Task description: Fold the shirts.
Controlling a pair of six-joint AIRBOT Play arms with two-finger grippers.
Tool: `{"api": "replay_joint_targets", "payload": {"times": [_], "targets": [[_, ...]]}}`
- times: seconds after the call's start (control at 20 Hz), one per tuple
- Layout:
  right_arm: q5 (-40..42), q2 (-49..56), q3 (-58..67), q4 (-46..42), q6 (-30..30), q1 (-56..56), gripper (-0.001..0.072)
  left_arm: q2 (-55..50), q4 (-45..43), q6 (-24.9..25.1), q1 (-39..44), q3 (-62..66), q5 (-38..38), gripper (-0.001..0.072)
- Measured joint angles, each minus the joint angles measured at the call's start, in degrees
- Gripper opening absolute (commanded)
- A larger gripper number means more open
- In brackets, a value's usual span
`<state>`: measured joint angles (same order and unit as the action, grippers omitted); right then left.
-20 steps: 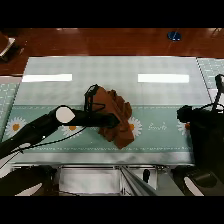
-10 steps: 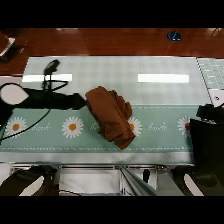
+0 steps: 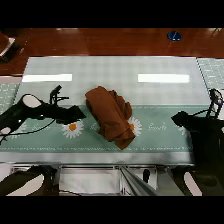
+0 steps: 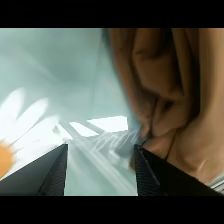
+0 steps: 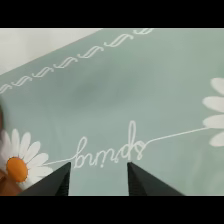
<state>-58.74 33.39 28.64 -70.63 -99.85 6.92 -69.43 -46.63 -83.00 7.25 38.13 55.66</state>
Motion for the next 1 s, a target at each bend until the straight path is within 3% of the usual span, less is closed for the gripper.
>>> {"api": "replay_joint_targets", "payload": {"times": [0.35, 0.7, 0.75, 0.85, 1.0], "targets": [[0.1, 0.0, -0.8, 3.6, 1.7, 0.3, 0.0408, -9.1, 5.5, -1.1, 7.0, 5.0, -7.5, 0.0503], [-1.7, 0.0, -0.9, 4.5, 2.6, 0.3, 0.0409, -16.8, 6.8, -1.9, 8.8, 12.7, -7.6, 0.0495], [-1.8, 0.0, -1.0, 4.8, 2.8, 0.0, 0.0409, -17.8, 6.9, -1.8, 8.8, 13.6, -7.3, 0.0446], [-2.2, 0.7, -1.4, 5.7, 3.3, -2.0, 0.0408, -19.8, 6.5, -1.6, 9.0, 15.3, -6.6, 0.0035], [-1.7, 3.9, -1.7, 6.9, 3.3, -7.3, 0.0408, -21.6, 6.3, 0.4, 9.3, 17.1, -5.2, 0.0023]]}}
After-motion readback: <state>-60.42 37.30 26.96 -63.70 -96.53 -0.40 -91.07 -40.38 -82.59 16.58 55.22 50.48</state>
